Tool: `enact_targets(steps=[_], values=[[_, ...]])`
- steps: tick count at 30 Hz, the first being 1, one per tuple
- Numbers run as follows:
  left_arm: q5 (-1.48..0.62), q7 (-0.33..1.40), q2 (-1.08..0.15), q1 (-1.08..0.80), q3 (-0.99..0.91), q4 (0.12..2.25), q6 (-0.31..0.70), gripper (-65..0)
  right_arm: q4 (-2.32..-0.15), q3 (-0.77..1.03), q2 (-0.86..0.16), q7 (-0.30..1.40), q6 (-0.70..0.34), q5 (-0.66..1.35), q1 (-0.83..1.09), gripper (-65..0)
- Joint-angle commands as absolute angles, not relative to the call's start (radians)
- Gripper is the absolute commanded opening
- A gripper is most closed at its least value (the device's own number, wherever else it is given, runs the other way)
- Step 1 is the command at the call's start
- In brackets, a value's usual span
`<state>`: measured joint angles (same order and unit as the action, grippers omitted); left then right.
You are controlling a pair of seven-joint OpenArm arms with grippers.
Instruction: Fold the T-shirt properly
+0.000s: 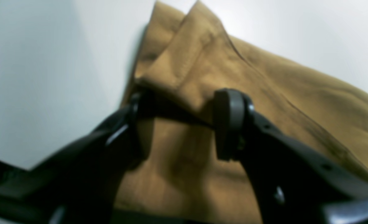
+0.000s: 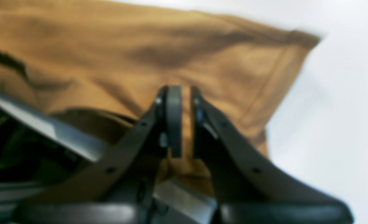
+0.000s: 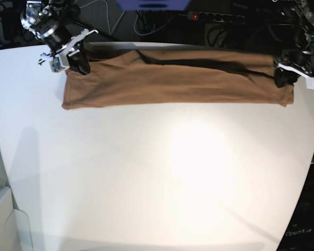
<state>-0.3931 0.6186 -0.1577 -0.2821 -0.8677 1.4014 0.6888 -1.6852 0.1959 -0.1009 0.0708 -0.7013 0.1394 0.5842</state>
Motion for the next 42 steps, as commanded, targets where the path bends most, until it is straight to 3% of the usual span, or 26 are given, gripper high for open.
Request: enact_targets(steps=[1,16,26,36,42], values=[[-0.409,0.599,-0.173,-0.283,-0.872,1.423,0.698,-35.6,-1.669,0.2,-0.11,0.044,-0.698,0.157,0.568,-63.5],[-0.418,0.601,-0.182,-0.297,-0.881,1.434,0.698,-35.6,-1.359,0.2,-0.182,0.041,-0.698,0.159,0.395,-64.3],[-0.406,0.604,-0.17,-0.234,-0.868,1.451,0.698,-35.6,-1.345,0.275,-0.206,0.041,-0.698,0.16,0.387,-64.3],[-0.403,0.794,-0.157,-0.137,-0.812,1.454,0.698,-35.6,-1.178,0.318,-0.249,0.038,-0.698,0.162,0.298,-64.3],[-0.403,0.819,-0.157,-0.147,-0.812,1.454,0.698,-35.6,-1.158,0.32,-0.263,0.035,-0.698,0.163,0.292,-64.3]])
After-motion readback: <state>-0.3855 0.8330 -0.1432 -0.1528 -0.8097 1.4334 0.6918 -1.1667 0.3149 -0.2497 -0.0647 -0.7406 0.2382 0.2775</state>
